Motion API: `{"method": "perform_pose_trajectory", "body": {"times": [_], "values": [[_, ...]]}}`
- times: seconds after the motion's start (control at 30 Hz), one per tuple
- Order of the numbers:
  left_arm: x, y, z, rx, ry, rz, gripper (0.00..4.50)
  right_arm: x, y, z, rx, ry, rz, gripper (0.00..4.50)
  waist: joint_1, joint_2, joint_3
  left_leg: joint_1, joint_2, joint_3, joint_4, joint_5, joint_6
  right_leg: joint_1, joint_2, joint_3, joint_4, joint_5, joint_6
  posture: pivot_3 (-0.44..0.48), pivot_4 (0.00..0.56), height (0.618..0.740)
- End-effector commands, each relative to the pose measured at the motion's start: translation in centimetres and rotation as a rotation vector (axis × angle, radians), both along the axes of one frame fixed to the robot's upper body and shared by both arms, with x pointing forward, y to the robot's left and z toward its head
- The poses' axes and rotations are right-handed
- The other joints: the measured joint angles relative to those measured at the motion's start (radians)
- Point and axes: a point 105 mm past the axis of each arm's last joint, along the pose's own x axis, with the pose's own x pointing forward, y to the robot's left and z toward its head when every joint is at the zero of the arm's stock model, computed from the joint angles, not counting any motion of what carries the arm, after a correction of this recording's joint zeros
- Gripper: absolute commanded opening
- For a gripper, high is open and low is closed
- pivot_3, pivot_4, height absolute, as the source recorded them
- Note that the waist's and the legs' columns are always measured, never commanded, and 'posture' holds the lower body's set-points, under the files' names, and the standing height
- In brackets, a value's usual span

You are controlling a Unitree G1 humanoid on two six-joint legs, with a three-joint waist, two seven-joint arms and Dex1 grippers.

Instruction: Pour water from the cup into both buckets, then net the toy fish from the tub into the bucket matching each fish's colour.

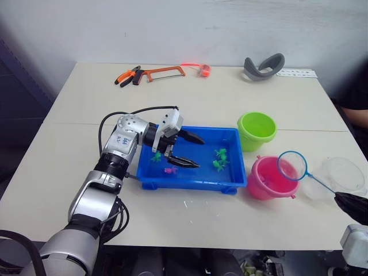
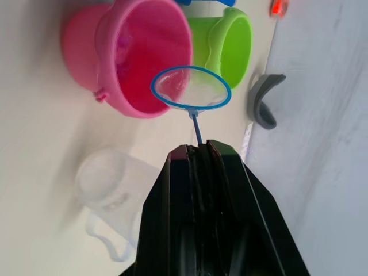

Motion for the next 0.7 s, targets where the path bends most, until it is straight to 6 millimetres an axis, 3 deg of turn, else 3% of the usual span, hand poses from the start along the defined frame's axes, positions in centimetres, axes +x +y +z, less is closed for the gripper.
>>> {"method": "perform_pose_trajectory", "body": {"times": [0.03, 0.17, 0.37, 0.53, 0.7], "values": [[0.0, -0.1, 1.2, -0.03, -0.048, 0.004, 4.44, 0.3, 0.0, 0.9, 0.265, -0.066, -0.017, 0.0, 0.0, 0.0, 0.0, 0.0, 0.003, 0.0, 0.0, 0.0, 0.0, 0.0, 0.0, 0.0, 0.001, 0.0, 0.0, 0.0, 0.15, 0.74], [0.3, -0.2, 1.4, -0.061, -0.042, 0.047, 4.44, 2.0, 1.7, 1.7, 0.658, -0.172, 0.012, 0.0, -0.001, 0.001, 0.0, 0.001, 0.006, -0.001, 0.001, 0.001, -0.001, 0.002, 0.0, -0.001, 0.002, 0.0, 0.0, 0.0, 0.15, 0.74], [0.8, 0.7, 2.0, -0.091, -0.034, 0.132, 4.44, 4.6, 4.7, 2.3, 1.013, -0.191, 0.061, 0.0, -0.005, 0.003, -0.002, 0.002, 0.007, -0.001, 0.002, 0.002, -0.001, 0.001, 0.001, 0.0, 0.004, 0.0, 0.0, 0.0, 0.15, 0.74], [1.0, 2.5, 1.8, -0.069, -0.025, 0.203, 4.44, 6.0, 6.5, 1.6, 1.157, -0.031, 0.098, 0.0, -0.001, 0.003, -0.002, 0.001, 0.007, 0.0, 0.002, 0.002, -0.001, 0.0, 0.001, 0.0, 0.003, 0.0, 0.0, 0.0, 0.15, 0.74], [0.5, 4.7, 1.2, -0.026, -0.003, 0.259, 4.44, 7.8, 8.4, 0.8, 1.07, 0.148, 0.171, 0.0, -0.003, 0.003, -0.002, 0.001, 0.006, 0.0, 0.002, 0.001, 0.0, 0.0, 0.0, 0.0, 0.004, 0.0, 0.0, 0.0, 0.15, 0.74]]}}
